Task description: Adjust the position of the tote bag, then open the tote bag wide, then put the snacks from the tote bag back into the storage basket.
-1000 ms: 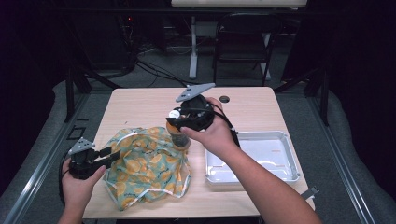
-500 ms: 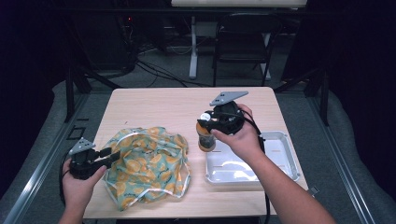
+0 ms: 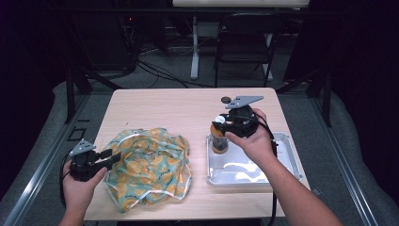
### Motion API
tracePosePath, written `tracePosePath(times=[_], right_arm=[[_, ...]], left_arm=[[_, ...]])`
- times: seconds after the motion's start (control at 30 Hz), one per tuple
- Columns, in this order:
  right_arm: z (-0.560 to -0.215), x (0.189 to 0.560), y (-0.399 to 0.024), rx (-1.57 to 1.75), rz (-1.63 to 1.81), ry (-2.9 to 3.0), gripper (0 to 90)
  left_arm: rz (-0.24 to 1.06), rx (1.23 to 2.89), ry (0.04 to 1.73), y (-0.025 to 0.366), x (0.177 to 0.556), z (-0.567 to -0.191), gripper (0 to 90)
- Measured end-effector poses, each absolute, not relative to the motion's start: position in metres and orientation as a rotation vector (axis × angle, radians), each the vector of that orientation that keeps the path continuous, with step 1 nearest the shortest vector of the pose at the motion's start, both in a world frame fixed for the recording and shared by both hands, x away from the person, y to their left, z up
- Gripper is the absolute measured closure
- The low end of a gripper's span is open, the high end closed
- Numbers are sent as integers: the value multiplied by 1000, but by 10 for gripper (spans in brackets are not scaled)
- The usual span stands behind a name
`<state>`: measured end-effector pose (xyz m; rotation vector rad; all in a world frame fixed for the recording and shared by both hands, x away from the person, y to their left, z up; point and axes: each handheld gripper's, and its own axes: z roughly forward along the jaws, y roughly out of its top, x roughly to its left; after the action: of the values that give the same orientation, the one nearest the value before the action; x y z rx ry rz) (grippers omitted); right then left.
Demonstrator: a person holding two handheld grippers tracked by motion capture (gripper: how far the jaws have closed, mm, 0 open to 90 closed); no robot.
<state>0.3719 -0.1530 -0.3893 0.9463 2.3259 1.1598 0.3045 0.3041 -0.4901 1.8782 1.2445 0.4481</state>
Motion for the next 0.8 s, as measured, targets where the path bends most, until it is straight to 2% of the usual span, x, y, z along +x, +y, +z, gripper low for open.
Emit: tracePosePath(times=[0.8], right_arm=[[-435, 409, -154, 1069, 1106, 2318, 588]], left_arm=[[442, 1881, 1255, 306, 306, -492, 549]])
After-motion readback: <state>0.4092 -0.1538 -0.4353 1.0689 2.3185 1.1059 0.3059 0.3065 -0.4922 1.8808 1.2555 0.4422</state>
